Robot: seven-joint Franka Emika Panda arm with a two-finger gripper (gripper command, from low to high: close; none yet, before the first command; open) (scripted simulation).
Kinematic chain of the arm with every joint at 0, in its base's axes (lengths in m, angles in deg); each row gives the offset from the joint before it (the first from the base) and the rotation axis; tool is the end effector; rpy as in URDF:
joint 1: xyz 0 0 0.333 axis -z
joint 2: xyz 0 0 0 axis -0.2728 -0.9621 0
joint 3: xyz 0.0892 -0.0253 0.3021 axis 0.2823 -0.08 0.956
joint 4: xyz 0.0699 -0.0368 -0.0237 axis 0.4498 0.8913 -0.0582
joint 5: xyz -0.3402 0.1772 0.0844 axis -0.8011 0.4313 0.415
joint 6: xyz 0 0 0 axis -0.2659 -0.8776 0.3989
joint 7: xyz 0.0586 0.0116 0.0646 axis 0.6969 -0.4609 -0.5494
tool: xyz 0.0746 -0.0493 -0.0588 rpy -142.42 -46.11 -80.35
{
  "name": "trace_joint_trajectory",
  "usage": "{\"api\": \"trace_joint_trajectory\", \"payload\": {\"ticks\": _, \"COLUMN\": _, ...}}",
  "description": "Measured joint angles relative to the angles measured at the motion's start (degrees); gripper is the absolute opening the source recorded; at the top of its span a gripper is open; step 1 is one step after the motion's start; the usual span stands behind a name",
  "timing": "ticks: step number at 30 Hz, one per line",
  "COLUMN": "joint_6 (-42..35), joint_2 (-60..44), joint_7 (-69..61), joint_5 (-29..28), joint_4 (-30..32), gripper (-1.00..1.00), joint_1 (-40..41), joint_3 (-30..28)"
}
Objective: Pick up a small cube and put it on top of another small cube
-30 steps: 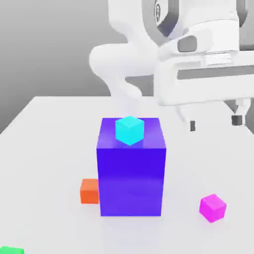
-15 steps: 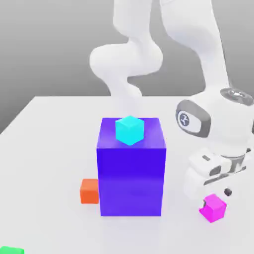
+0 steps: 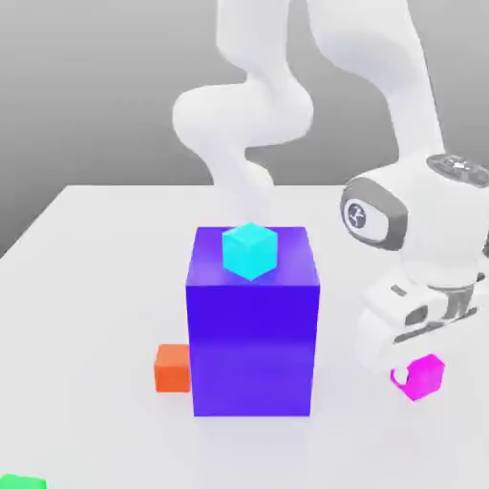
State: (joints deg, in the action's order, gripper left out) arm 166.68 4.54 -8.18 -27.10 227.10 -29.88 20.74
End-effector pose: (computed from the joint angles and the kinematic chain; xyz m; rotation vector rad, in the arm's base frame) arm 0.4194 0.1880 0.1941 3.0750 -0.6314 -0.0119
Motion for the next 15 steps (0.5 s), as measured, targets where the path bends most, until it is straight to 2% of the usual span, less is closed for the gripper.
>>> {"api": "trace_joint_trajectory", "payload": {"ticks": 9, "joint_6": -8.9, "joint_2": -5.1, "joint_7": -14.9, "joint_5": 5.6, "joint_4": -13.6, "gripper": -1.0, "joint_1": 17.3, "joint_3": -9.5}}
{"api": "trace_joint_trajectory", "payload": {"ticks": 15, "joint_6": -11.6, "joint_2": -9.8, "joint_7": -23.5, "joint_5": 8.5, "joint_4": -21.5, "gripper": -1.0, "joint_1": 27.6, "joint_3": -14.3}}
